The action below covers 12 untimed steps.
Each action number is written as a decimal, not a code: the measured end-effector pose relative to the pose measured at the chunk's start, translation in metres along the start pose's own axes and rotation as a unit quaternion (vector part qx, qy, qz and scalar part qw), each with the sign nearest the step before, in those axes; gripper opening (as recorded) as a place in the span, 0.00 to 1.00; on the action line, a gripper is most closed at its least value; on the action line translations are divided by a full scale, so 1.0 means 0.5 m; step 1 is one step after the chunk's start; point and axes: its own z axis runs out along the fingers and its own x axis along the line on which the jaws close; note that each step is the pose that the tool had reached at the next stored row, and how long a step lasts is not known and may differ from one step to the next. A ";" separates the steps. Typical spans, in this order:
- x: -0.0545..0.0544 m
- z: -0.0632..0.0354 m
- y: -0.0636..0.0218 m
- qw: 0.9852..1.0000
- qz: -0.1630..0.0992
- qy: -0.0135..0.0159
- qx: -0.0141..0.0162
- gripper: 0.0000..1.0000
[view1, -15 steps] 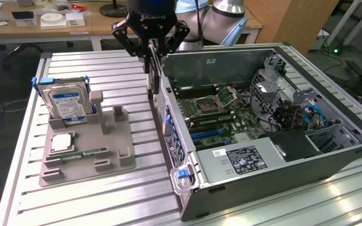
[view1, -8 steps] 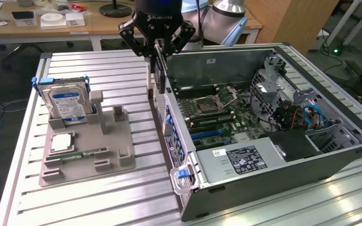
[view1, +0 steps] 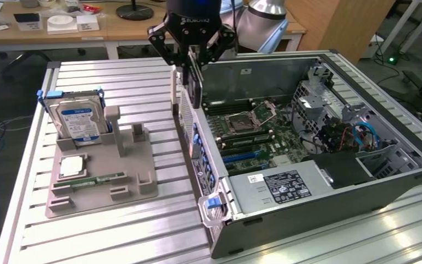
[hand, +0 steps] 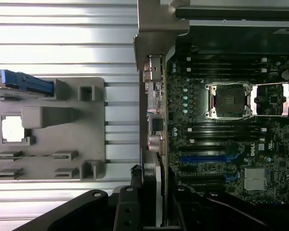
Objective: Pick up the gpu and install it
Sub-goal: 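Pick up the gpu and move the gpu toward the slot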
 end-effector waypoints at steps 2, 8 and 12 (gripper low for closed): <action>-0.017 0.001 0.000 1.000 0.000 0.000 0.000 0.28; -0.039 0.001 0.001 1.000 0.000 0.000 0.000 0.28; -0.053 0.002 0.001 1.000 0.000 0.000 0.000 0.28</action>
